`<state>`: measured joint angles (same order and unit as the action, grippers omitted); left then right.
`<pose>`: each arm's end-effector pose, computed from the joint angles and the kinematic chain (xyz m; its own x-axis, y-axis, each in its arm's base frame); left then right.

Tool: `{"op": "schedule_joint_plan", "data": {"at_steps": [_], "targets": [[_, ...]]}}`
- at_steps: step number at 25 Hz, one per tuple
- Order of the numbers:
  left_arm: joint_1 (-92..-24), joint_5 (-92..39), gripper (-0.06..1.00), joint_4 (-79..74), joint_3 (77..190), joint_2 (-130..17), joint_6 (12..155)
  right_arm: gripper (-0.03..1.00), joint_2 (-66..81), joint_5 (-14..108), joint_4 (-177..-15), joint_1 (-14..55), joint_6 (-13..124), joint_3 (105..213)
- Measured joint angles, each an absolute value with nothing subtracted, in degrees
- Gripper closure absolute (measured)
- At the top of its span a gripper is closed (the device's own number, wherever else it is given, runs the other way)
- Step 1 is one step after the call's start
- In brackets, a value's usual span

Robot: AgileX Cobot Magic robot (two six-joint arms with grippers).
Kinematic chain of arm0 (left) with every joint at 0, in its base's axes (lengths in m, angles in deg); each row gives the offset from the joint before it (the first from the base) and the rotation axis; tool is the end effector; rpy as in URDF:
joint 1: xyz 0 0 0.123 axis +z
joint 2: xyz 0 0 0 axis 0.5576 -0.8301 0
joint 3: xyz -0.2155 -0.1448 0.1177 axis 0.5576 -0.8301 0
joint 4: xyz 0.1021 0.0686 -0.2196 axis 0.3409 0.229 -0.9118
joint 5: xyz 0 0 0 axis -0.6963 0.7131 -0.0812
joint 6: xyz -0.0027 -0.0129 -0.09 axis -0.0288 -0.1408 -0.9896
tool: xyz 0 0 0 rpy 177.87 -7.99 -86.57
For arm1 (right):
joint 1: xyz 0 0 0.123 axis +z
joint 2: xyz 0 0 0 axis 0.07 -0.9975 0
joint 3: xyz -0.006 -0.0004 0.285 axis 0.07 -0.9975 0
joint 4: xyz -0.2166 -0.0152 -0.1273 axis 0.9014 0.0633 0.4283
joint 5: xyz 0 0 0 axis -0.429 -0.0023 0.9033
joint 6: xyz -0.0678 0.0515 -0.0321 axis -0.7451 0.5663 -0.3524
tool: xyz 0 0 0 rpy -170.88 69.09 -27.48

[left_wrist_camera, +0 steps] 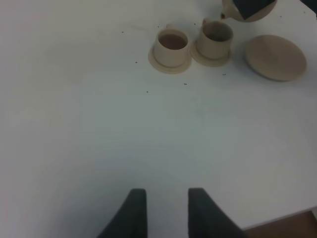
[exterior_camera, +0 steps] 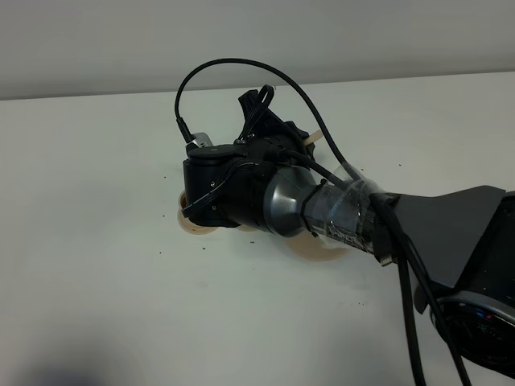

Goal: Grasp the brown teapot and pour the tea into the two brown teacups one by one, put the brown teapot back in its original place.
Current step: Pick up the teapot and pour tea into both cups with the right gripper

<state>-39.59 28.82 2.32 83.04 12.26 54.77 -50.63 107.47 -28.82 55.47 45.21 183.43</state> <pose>0.0056 -0.0130 0.2810 -0.4883 0.0640 -0.8703 0.2236 0.9732 -0.0539 0.3025 0.3686 0.1837 0.1489 -0.7935 0.5900 -0.6180 -0.5405 -0.5709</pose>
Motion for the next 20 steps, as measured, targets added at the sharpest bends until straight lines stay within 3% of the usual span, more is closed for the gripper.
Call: {"op": "schedule_joint_plan", "data": {"at_steps": [20], "targets": [[-39.6, 28.8, 0.71, 2.3, 83.0, 12.3, 54.8, 0.86, -50.6, 107.5, -27.2, 55.5, 45.1, 183.4]]}}
